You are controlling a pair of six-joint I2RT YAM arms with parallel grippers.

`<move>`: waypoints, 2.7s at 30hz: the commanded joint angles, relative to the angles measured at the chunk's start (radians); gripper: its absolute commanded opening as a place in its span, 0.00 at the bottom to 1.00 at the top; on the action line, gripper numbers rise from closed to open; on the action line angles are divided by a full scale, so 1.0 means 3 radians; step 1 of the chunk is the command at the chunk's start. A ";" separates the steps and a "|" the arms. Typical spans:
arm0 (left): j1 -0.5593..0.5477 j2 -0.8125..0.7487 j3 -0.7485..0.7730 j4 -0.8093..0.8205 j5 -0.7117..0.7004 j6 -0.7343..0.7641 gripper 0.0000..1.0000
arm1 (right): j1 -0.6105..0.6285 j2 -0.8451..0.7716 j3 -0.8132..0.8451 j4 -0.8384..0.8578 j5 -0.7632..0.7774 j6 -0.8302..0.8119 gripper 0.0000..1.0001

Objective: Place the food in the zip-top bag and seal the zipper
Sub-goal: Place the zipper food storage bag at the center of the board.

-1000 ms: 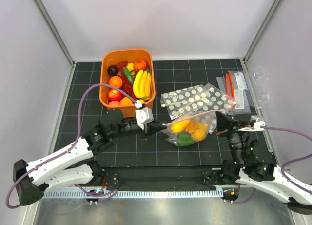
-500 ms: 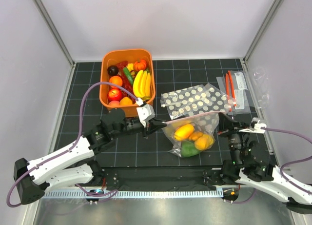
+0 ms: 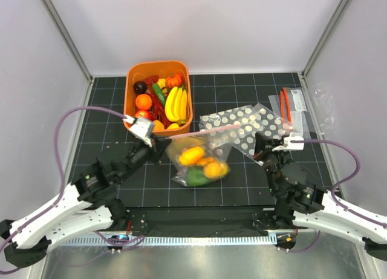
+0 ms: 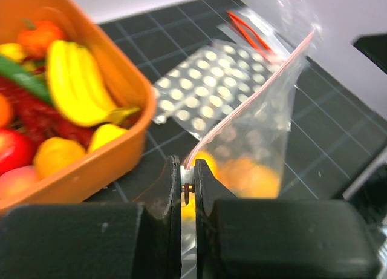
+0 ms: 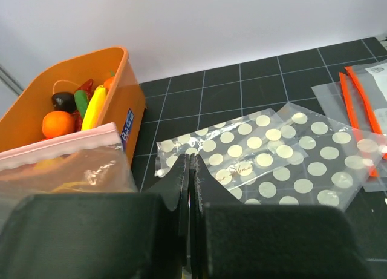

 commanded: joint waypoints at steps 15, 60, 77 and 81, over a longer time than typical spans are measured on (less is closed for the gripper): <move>0.0041 -0.0160 -0.0172 -0.0033 -0.2360 -0.0260 0.05 | -0.0168 0.1980 0.1301 0.0356 -0.0739 0.0025 0.06; 0.0051 -0.0170 -0.0101 -0.0287 -0.2387 -0.0373 0.00 | -0.1463 0.2738 0.1281 0.1267 -0.4529 0.0813 0.01; -0.0071 -0.0594 0.0129 -0.0636 -0.1599 -0.0598 0.00 | -0.1452 0.2313 0.1695 -0.0155 -0.4405 0.1334 0.01; -0.0066 -0.0559 0.0175 -0.0717 -0.1604 -0.0674 0.00 | -0.1462 0.2323 0.1736 -0.0294 -0.4334 0.1370 0.01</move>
